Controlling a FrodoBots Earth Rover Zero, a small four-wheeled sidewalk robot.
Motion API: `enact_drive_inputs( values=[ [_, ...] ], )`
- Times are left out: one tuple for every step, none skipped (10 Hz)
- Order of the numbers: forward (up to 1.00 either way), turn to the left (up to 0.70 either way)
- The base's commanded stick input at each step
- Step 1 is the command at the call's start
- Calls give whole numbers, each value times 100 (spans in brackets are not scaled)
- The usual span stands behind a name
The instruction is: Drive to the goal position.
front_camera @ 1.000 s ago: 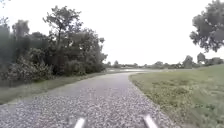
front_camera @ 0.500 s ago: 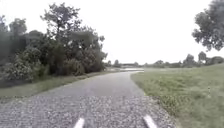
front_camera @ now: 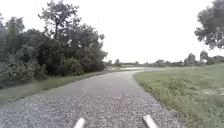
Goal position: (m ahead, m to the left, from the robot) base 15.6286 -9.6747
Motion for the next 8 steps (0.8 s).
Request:
enact_drive_inputs(
  values=[
    [85, 0],
    [85, 0],
    [85, 0],
    [85, -17],
    [85, -34],
    [85, -23],
    [85, 0],
    [85, 0]
  ],
)
